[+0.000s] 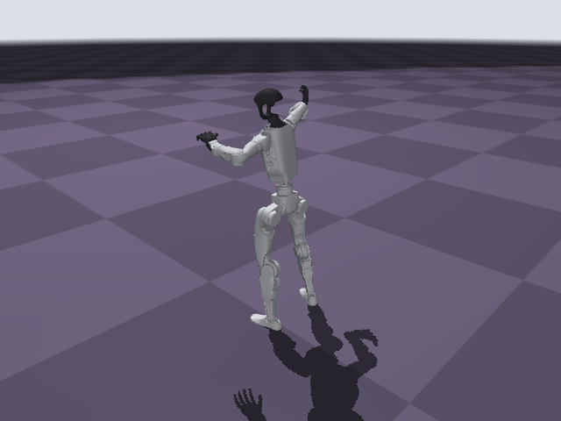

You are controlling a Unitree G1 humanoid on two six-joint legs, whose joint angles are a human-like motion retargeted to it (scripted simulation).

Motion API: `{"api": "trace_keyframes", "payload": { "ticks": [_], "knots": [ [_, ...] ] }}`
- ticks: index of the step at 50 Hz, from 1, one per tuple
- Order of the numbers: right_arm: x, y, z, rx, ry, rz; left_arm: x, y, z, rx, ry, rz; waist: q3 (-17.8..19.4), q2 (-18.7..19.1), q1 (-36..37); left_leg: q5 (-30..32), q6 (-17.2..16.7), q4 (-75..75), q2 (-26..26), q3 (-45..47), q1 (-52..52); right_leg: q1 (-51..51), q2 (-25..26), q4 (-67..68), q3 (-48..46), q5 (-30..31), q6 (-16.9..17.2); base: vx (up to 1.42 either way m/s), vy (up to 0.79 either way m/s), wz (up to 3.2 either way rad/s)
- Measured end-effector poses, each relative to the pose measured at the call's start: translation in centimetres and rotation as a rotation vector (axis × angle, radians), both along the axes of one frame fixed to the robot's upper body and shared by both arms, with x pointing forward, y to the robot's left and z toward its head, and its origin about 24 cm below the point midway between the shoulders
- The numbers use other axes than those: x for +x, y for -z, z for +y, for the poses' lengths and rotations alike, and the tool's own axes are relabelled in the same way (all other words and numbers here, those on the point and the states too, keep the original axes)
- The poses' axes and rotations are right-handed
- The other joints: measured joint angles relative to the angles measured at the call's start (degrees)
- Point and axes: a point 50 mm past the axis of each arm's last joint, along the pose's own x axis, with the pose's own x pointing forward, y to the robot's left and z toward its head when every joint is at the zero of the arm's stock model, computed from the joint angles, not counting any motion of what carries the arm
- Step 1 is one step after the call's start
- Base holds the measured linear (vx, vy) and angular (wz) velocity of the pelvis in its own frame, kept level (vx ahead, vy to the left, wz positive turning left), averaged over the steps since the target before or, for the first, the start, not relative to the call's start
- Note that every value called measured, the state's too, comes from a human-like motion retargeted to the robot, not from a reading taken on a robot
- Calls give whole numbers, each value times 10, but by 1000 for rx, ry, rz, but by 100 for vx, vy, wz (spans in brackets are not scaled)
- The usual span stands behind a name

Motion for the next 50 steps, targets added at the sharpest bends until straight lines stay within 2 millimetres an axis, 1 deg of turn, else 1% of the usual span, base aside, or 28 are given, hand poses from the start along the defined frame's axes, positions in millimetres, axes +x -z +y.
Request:
{"api": "trace_keyframes", "payload": {
  "ticks": [3,7,12,17,28,40,42,50],
  "knots": [
    [-18,-21,4,-56,38,-17,-5,-17,2,20,-7,-45,-21,-3,13,1,-5,-14,1,-3,12,16,5,-15,-9,0,0,11,-2,15],
    [-33,-44,13,-114,47,-42,-11,-33,7,22,-26,-85,-44,0,22,3,-10,-27,3,-7,24,33,12,-32,-18,1,0,8,-2,11],
    [-31,-52,17,-135,27,-61,-15,-45,13,55,-70,-107,-65,3,19,2,-10,-32,4,-9,37,50,15,-41,-23,1,0,5,0,4],
    [-28,-57,18,-153,20,-74,-18,-50,15,95,-94,-123,-72,7,14,0,-7,-32,6,-10,45,59,17,-42,-24,-2,0,0,0,0],
    [-23,-66,20,-189,7,-102,-24,-53,18,110,-108,-142,-83,14,-7,0,-11,-36,9,-5,51,63,22,-48,-22,-1,0,0,0,0],
    [-16,-70,23,-202,-19,-96,-30,-45,21,91,-109,-102,-85,25,-32,-2,-12,-37,10,4,56,62,24,-49,-14,0,0,0,0,0],
    [-15,-71,23,-205,-22,-98,-32,-44,22,85,-109,-99,-80,26,-35,-4,-12,-37,11,6,57,61,24,-49,-12,-2,0,0,0,0],
    [-9,-72,25,-205,-52,-100,-38,-40,29,56,-133,-84,-80,32,-49,-6,-13,-36,12,22,66,60,26,-49,3,-3,0,1,0,-7]
  ]
}}
